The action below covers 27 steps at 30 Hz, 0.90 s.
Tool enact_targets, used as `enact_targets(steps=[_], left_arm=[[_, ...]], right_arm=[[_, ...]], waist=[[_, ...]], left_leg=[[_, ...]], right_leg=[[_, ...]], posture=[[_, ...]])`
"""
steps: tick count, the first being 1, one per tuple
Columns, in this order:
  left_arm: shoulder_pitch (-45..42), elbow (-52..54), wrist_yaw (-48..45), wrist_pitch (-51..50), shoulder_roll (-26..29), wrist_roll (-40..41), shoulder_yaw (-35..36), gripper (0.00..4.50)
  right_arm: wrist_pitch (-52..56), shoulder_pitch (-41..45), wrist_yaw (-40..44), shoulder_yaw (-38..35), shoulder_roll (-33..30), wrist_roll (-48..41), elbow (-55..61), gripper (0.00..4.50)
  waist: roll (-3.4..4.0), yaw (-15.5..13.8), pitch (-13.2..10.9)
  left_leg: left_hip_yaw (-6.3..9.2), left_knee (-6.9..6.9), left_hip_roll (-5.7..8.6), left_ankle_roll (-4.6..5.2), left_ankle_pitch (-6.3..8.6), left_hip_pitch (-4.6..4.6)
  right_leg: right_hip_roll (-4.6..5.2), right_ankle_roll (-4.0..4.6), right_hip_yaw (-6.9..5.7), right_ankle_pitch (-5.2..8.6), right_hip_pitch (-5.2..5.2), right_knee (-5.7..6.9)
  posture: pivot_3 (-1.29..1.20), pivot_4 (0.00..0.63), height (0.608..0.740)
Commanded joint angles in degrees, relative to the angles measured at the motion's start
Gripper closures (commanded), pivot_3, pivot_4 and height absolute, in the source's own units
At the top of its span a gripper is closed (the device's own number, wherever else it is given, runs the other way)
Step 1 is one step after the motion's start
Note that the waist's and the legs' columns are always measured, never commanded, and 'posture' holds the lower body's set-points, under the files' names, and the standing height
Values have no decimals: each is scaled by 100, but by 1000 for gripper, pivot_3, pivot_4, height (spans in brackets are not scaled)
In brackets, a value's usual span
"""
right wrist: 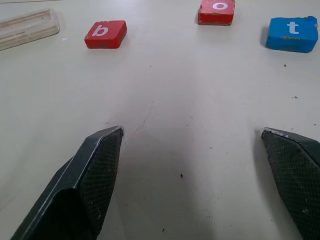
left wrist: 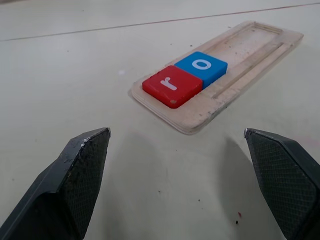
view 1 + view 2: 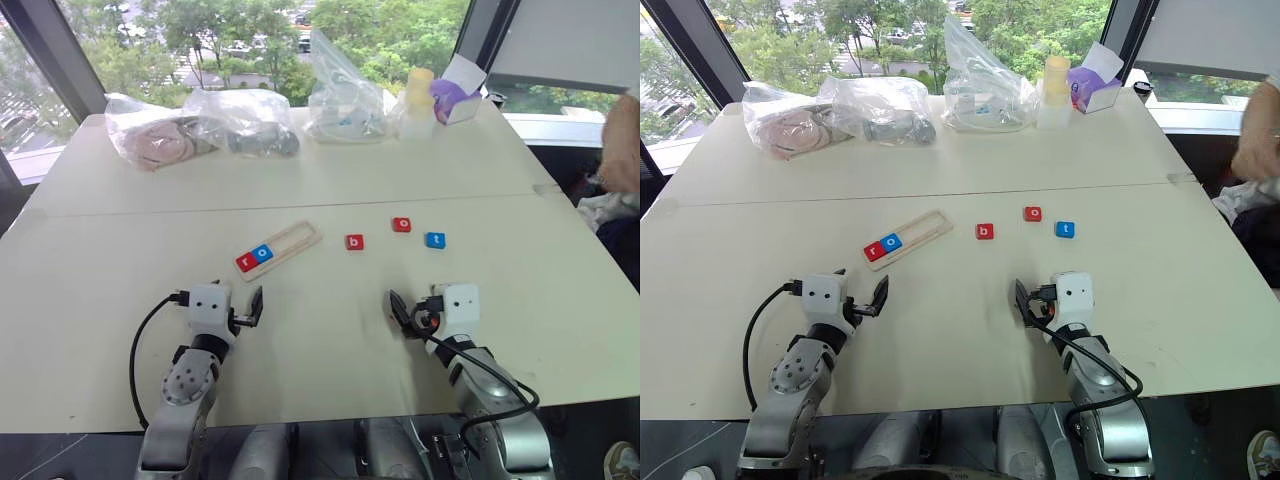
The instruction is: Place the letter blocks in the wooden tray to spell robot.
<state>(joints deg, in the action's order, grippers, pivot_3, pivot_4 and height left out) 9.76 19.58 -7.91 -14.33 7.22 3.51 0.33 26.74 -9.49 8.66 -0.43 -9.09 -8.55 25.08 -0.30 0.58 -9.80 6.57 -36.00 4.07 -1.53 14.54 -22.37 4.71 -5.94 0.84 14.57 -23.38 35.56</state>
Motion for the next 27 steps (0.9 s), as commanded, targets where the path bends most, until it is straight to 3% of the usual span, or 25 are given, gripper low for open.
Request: enact_targets(steps=[1,27], left_arm=[[-8,44,1,199,10,-31,2,0],[-140,-182,-39,330,52,86,168,0]], right_arm=[[-19,5,89,102,5,-27,-2,58],[-331,407,223,135,-114,169,-309,58]], waist=[[0,0,0],[0,-4,0]], left_leg=[[0,0,0,0,0,0],[-2,-3,4,1,-1,0]], right_leg=[[0,0,0,0,0,0],[-7,15,-2,-11,-1,4]], posture=[[0,150,740],[0,150,740]])
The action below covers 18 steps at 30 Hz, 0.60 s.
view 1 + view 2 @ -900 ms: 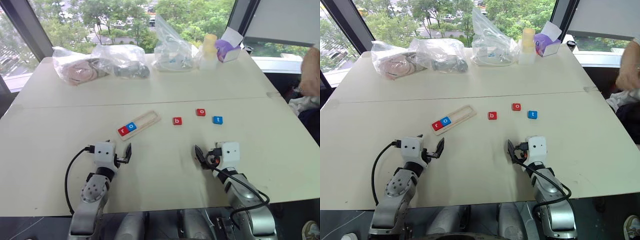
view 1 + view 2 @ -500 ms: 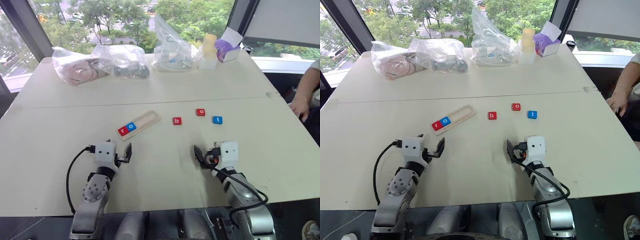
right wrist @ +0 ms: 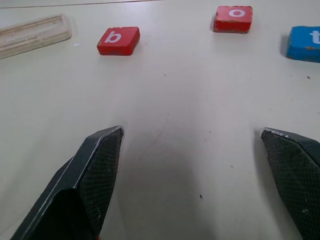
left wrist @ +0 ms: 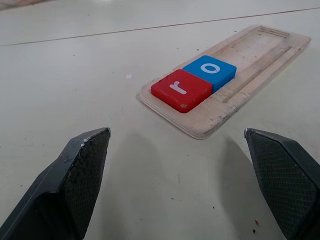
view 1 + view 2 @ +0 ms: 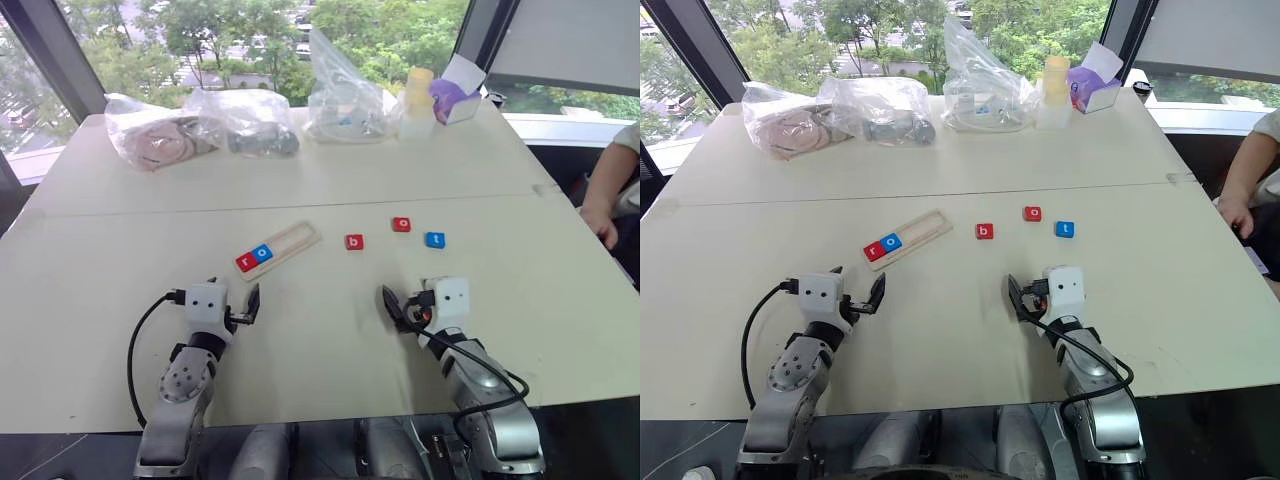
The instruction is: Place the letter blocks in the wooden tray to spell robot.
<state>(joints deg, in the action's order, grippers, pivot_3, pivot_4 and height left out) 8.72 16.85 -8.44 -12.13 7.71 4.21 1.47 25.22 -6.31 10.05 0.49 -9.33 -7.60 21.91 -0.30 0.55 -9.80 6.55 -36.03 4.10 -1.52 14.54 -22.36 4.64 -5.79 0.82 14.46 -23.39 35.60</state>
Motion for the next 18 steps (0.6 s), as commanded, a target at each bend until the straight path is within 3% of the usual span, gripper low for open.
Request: enact_targets(steps=[1,4,7,13,18], left_arm=[[-48,88,3,120,19,7,50,0],[-138,83,-127,168,123,46,70,0],[-370,105,-646,126,474,363,210,0],[-1058,-260,-1921,-188,1527,1078,509,0],[-1797,-1220,-3377,-205,2509,1435,454,0]], right_arm=[[-194,134,112,41,-124,72,-13,58],[-169,325,303,21,-289,9,-36,58],[6,646,1042,95,-855,-207,160,58],[331,1237,2234,74,-1934,-643,417,58],[463,1680,3015,246,-2632,-819,578,58]], waist=[[0,-2,0],[0,-2,0],[1,2,-4],[1,1,-6],[-1,11,-8]], left_leg=[[0,0,1,0,0,0],[-2,-1,2,0,0,0],[-4,-8,3,1,-1,0],[-5,-10,3,1,-1,2],[-6,-11,3,2,-2,2]], right_leg=[[0,-1,0,-1,0,0],[0,-7,0,-4,0,1],[0,-3,-1,-2,-1,9],[0,-3,-2,-1,-3,22],[-1,-11,-5,-6,-6,27]], posture=[[0,150,740],[0,150,740],[0,150,740],[0,150,740],[0,150,740]])
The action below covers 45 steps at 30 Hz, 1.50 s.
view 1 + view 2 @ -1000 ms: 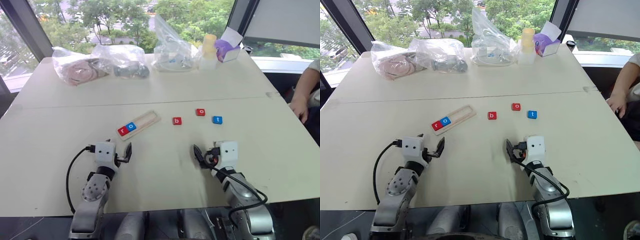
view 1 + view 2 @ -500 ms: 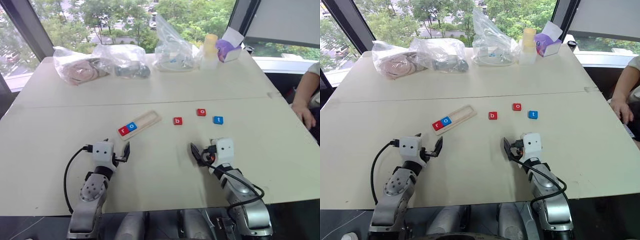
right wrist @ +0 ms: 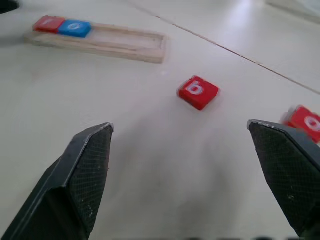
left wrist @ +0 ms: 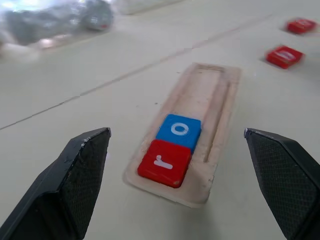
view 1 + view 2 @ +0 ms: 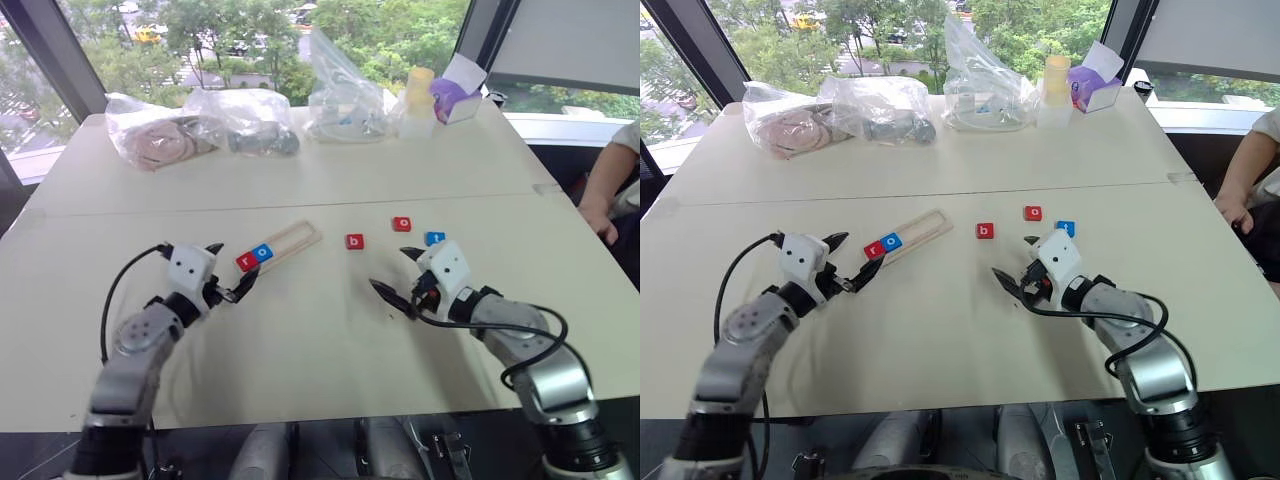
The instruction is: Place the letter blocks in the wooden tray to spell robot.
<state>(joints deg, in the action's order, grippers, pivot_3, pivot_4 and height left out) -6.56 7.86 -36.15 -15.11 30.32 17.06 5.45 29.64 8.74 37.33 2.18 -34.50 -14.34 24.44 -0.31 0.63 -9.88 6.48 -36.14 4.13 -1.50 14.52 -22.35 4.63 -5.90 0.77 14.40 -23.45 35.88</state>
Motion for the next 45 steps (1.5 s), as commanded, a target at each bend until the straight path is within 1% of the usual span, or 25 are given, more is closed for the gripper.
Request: enact_targets(steps=[1,3,5,8,13,20,26,35,39,45], left_arm=[[-479,-620,-885,163,421,144,21,0],[-839,-1188,-1340,390,637,105,-23,0],[-1057,-1595,-1621,507,729,30,-102,0],[-1493,-2449,-2547,680,983,-67,-413,0],[-2050,-3307,-3169,851,950,-109,-565,0],[-2547,-4291,-3180,1484,663,-482,-703,0],[-2707,-4703,-3261,1698,497,-649,-750,0],[-3019,-5525,-2893,2086,242,-1018,-808,0],[-3078,-5702,-2931,2148,179,-1120,-871,0],[-2952,-5586,-3186,2118,155,-1176,-1027,0]], right_arm=[[61,256,333,113,-141,-179,370,58],[124,387,361,163,-123,-211,427,58],[154,457,350,196,-81,-204,433,58],[158,556,281,339,5,-121,446,58],[178,526,182,377,51,-89,495,58],[244,435,69,412,92,-76,633,58],[305,408,27,408,89,-91,703,58],[395,366,-59,411,99,-80,808,58],[430,358,-86,411,92,-73,843,58],[455,345,-134,393,77,-48,873,58]], waist=[[-1,-1,-1],[-10,-4,-7],[-13,-5,-9],[-14,-3,-9],[-18,-3,-13],[-19,-1,-13],[-20,1,-13],[-21,-13,-12],[-20,-11,-11],[-20,-12,-8]], left_leg=[[0,1,0,0,0,1],[1,2,0,0,0,-1],[3,1,0,0,0,-3],[0,1,3,0,0,-5],[1,2,3,0,0,-9],[1,1,3,-1,0,-10],[0,0,3,-1,-1,-9],[1,-11,4,-1,-2,-6],[1,-12,4,-1,-2,2],[2,-14,5,-1,-3,3]], right_leg=[[1,-1,0,-1,1,-1],[1,-3,-1,-2,-2,1],[2,-4,-1,-2,-5,4],[7,-6,1,-3,-6,0],[7,-7,1,-4,-15,5],[7,-9,3,-5,-18,12],[5,-10,4,-6,-21,20],[5,-11,2,-7,-14,26],[4,-12,2,-8,-6,29],[4,-12,1,-8,-3,29]], posture=[[0,150,740],[0,150,740],[0,150,740],[0,150,740],[0,150,740],[0,150,740],[0,150,740],[0,150,740],[0,150,740],[0,150,740]])
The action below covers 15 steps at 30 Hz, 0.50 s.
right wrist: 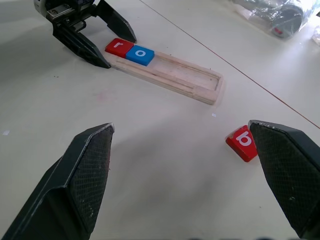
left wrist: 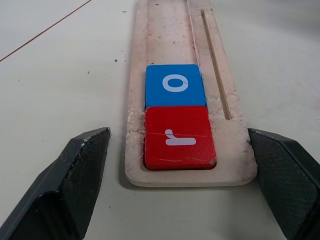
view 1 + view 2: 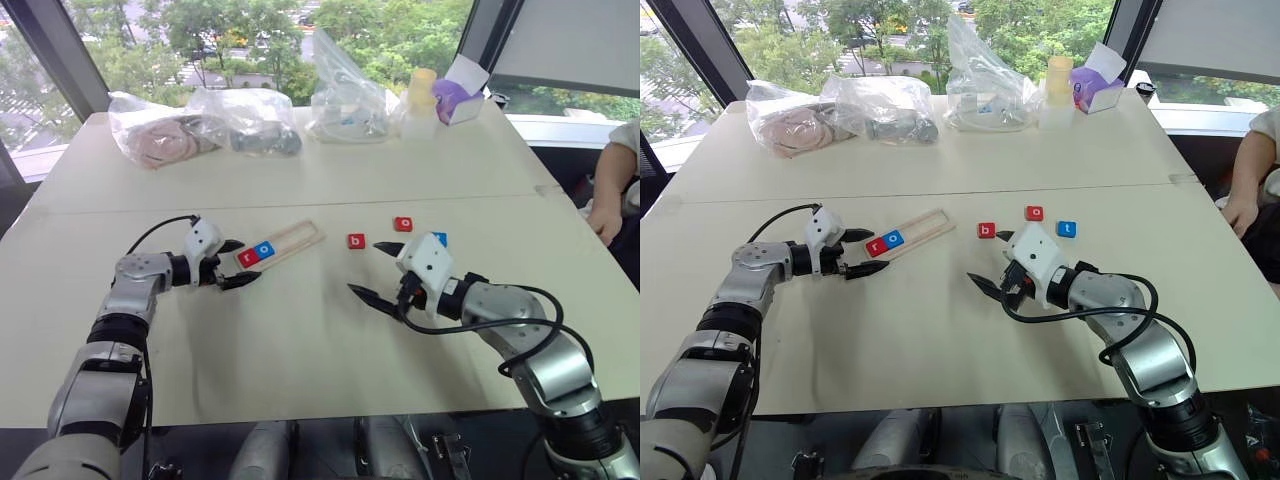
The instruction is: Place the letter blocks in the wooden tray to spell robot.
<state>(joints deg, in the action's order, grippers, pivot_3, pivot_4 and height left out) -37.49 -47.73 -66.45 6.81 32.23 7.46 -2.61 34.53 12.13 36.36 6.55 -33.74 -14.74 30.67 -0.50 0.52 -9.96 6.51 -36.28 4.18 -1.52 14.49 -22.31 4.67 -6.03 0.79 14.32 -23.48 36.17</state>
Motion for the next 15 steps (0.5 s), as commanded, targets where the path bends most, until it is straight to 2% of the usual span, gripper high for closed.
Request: enact_targets(steps=[1,4,5,9,15], left_arm=[[161,3,-175,-79,-39,-215,-230,264],[217,181,-240,-145,-58,-191,-249,1285],[236,263,-279,-191,-61,-176,-256,1384],[409,708,-434,-214,-55,-194,-370,1383],[945,1963,-1022,-392,-55,-23,-671,1383]], right_arm=[[-34,2,-40,-45,0,-9,253,19],[-40,-6,-42,-42,-19,9,244,0],[-44,-4,-42,-44,-22,13,237,0],[-55,26,-26,-89,-54,17,203,0],[-101,82,1,-201,-162,32,96,0]], waist=[[0,1,0],[0,3,0],[0,3,0],[0,2,0],[0,-2,0]], left_leg=[[0,0,0,0,0,0],[0,0,1,0,0,0],[0,1,1,0,0,0],[0,1,1,0,0,0],[-1,3,3,0,0,-1]], right_leg=[[0,0,0,0,0,0],[0,0,1,0,0,0],[0,-1,1,0,0,0],[1,-1,1,0,0,-1],[4,-1,3,0,0,-2]], posture=[[0,150,740],[0,150,740],[0,150,740],[0,150,740],[0,150,740]])
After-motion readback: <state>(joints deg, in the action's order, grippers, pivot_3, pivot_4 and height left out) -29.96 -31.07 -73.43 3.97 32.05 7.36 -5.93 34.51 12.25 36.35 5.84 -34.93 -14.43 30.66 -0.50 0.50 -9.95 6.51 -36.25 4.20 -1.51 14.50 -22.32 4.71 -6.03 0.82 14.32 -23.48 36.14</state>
